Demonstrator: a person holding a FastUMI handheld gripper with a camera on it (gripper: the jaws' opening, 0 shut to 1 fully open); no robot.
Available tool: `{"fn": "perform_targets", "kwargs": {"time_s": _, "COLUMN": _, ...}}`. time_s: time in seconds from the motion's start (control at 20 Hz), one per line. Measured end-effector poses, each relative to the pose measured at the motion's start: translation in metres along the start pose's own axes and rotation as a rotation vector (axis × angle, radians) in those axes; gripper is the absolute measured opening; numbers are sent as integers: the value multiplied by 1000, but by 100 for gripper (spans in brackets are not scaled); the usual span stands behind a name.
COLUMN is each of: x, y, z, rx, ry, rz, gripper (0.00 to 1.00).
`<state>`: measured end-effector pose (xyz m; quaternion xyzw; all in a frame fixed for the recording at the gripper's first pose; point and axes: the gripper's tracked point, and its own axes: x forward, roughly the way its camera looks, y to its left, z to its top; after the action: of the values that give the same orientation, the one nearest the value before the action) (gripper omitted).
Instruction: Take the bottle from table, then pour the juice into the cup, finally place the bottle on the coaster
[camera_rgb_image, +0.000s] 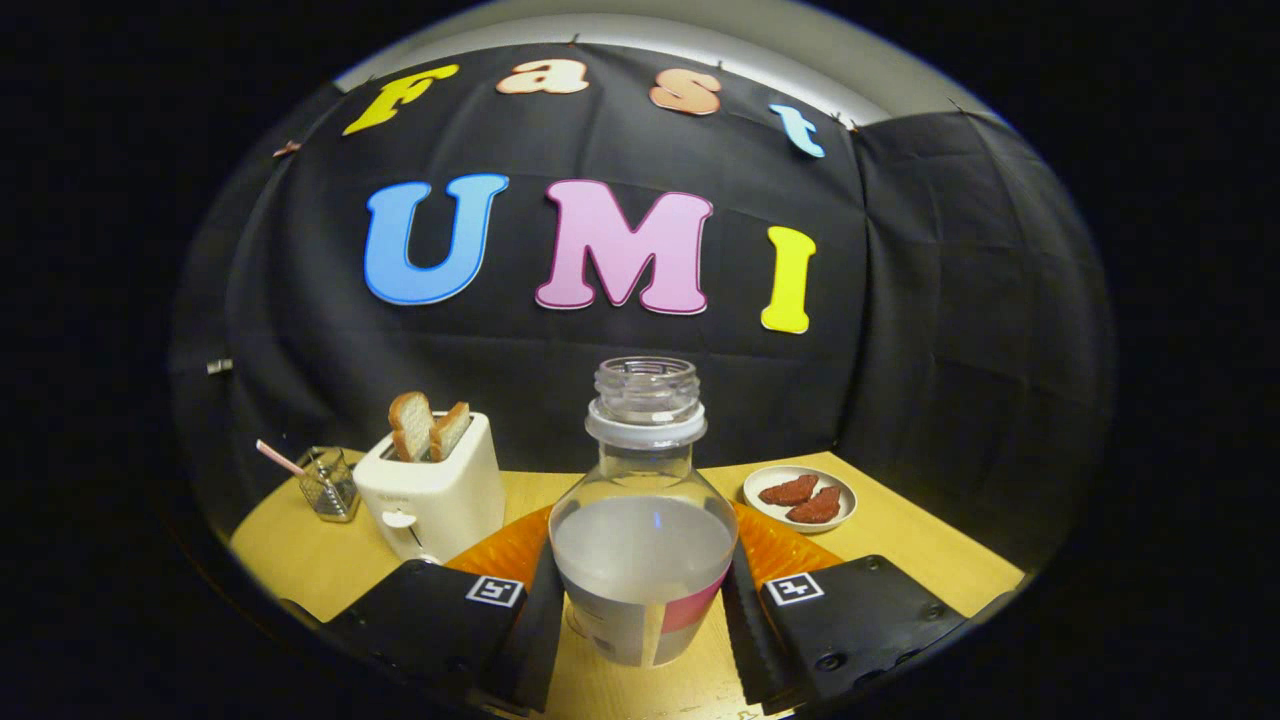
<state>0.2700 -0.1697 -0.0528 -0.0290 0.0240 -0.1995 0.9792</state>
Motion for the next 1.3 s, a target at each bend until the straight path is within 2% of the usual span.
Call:
{"fn": "perform_targets", "kwargs": {"time_s": 0.15, "x": 18, "y": 5, "z": -13, "rx": -85, "ry": -11, "rz": -21, "gripper": 72}}
{"fn": "perform_targets", "kwargs": {"time_s": 0.35, "x": 50, "y": 13, "z": -41, "rx": -96, "ry": 20, "rz": -41, "gripper": 73}}
{"fn": "perform_targets", "kwargs": {"time_s": 0.6, "x": 84, "y": 17, "z": -66, "rx": 30, "ry": 52, "rz": -28, "gripper": 73}}
{"fn": "perform_targets", "kwargs": {"time_s": 0.75, "x": 89, "y": 17, "z": -78, "rx": 66, "ry": 68, "rz": -32, "gripper": 73}}
{"fn": "perform_targets", "kwargs": {"time_s": 1.05, "x": 89, "y": 33, "z": -94, "rx": 46, "ry": 85, "rz": 28, "gripper": 74}}
{"fn": "perform_targets", "kwargs": {"time_s": 1.3, "x": 89, "y": 23, "z": -95, "rx": 65, "ry": 82, "rz": 7, "gripper": 80}}
